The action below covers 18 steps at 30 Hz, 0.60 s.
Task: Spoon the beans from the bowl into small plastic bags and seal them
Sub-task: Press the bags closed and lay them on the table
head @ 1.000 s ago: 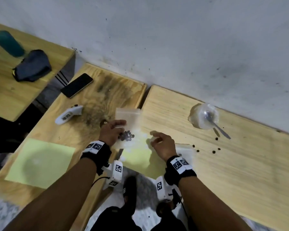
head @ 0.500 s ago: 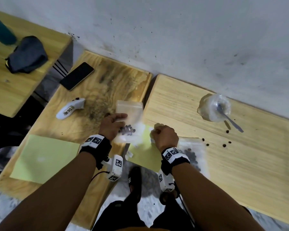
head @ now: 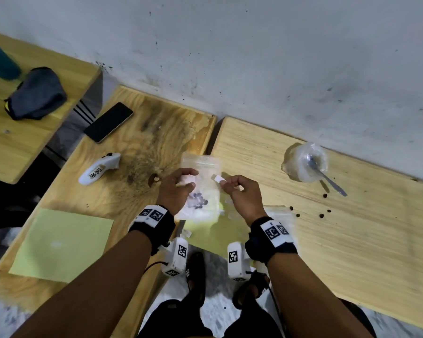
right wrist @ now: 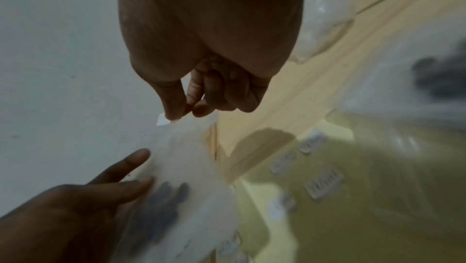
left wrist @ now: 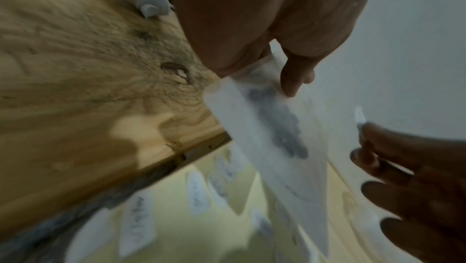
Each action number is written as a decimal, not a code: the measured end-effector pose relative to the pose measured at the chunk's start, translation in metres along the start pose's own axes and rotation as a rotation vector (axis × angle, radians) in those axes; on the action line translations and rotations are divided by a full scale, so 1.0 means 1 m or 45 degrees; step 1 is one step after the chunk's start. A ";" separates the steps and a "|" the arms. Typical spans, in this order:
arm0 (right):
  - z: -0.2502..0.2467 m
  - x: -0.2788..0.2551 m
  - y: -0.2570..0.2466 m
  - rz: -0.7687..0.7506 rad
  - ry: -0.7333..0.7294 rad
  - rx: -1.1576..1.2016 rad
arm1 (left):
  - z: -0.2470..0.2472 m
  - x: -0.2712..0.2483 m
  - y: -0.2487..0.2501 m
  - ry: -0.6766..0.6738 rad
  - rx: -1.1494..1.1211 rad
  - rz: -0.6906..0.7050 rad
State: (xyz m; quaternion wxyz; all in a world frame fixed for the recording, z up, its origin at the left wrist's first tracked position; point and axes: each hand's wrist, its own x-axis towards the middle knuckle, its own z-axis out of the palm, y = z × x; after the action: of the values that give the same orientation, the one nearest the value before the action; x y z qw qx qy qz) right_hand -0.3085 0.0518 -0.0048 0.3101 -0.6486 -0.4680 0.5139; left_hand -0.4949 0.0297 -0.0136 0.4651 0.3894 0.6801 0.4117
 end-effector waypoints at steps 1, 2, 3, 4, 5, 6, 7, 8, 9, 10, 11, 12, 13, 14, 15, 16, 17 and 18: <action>-0.001 -0.001 -0.004 -0.035 -0.029 -0.009 | 0.006 -0.002 0.002 -0.045 -0.012 0.028; -0.002 -0.001 -0.007 -0.071 -0.036 -0.037 | 0.012 -0.003 0.004 -0.087 -0.020 0.051; -0.004 -0.002 -0.008 -0.104 -0.018 -0.079 | 0.018 -0.005 0.005 -0.120 -0.032 0.080; -0.004 -0.002 -0.009 -0.126 0.011 -0.134 | 0.023 -0.007 0.007 -0.146 -0.036 0.098; -0.007 -0.001 -0.010 -0.133 0.049 -0.197 | 0.028 -0.009 0.009 -0.171 -0.053 0.109; -0.008 -0.001 -0.010 -0.124 0.083 -0.263 | 0.032 -0.011 0.011 -0.186 -0.067 0.104; -0.010 -0.002 -0.010 -0.112 0.116 -0.325 | 0.036 -0.012 0.012 -0.196 -0.088 0.100; -0.013 -0.003 -0.011 -0.109 0.144 -0.377 | 0.040 -0.014 0.014 -0.202 -0.102 0.093; -0.014 -0.005 -0.011 -0.112 0.166 -0.420 | 0.042 -0.015 0.015 -0.203 -0.120 0.088; -0.016 -0.008 -0.012 -0.122 0.192 -0.451 | 0.043 -0.016 0.015 -0.202 -0.143 0.075; -0.018 -0.011 -0.013 -0.131 0.223 -0.460 | 0.045 -0.017 0.015 -0.201 -0.180 0.054; -0.019 -0.014 -0.013 -0.139 0.258 -0.446 | 0.046 -0.017 0.016 -0.193 -0.224 0.024; -0.021 -0.016 -0.013 -0.141 0.289 -0.417 | 0.048 -0.019 0.016 -0.171 -0.263 -0.007; -0.023 -0.017 -0.012 -0.127 0.305 -0.377 | 0.050 -0.020 0.017 -0.132 -0.285 -0.036; -0.024 -0.017 -0.011 -0.100 0.300 -0.321 | 0.051 -0.021 0.017 -0.081 -0.287 -0.058; -0.025 -0.018 -0.009 -0.078 0.276 -0.249 | 0.053 -0.022 0.018 -0.025 -0.276 -0.065; -0.025 -0.017 -0.007 -0.072 0.248 -0.169 | 0.055 -0.022 0.020 0.026 -0.257 -0.053; -0.026 -0.017 -0.005 -0.077 0.234 -0.101 | 0.056 -0.022 0.021 0.057 -0.241 -0.033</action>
State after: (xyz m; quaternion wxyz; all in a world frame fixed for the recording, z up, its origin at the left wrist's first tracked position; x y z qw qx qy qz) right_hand -0.2853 0.0400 0.0129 0.3413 -0.6903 -0.4770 0.4237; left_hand -0.4323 0.0281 0.0000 0.4898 0.3255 0.6533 0.4768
